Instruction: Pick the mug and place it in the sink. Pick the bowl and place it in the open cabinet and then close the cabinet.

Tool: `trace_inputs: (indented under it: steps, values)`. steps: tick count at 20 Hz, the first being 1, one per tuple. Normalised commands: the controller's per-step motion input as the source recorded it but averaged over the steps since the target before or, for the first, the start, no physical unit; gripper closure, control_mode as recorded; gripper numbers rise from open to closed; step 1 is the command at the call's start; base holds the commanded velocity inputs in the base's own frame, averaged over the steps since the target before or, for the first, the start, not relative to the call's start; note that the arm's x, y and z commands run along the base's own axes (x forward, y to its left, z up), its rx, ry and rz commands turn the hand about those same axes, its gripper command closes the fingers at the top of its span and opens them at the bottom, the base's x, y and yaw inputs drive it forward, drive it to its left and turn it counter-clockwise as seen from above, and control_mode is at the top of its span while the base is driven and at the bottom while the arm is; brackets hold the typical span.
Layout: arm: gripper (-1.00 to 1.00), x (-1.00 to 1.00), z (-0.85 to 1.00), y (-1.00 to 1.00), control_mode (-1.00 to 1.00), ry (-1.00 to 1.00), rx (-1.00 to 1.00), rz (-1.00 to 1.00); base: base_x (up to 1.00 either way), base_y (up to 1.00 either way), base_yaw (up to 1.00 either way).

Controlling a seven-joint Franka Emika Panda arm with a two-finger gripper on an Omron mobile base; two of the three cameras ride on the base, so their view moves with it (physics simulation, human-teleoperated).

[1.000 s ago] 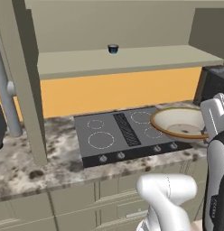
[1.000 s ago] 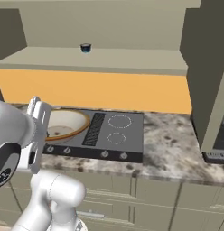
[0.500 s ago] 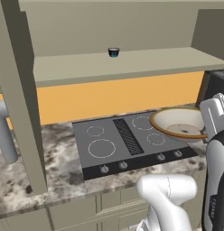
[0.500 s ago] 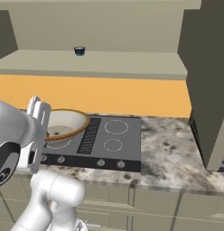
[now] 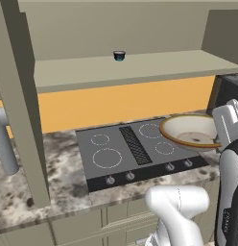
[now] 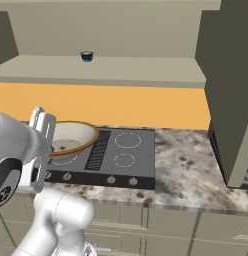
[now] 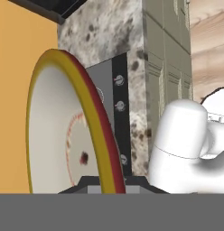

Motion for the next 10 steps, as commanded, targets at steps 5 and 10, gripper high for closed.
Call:
trace_inputs:
  steps: [5,10]
  values:
    - [1.00,0.00,0.00,0.00,1.00,0.00,0.00,0.00,0.03,-0.04,-0.01]
    - [1.00,0.00,0.00,0.00,1.00,0.00,0.00,0.00,0.06,0.00,0.00]
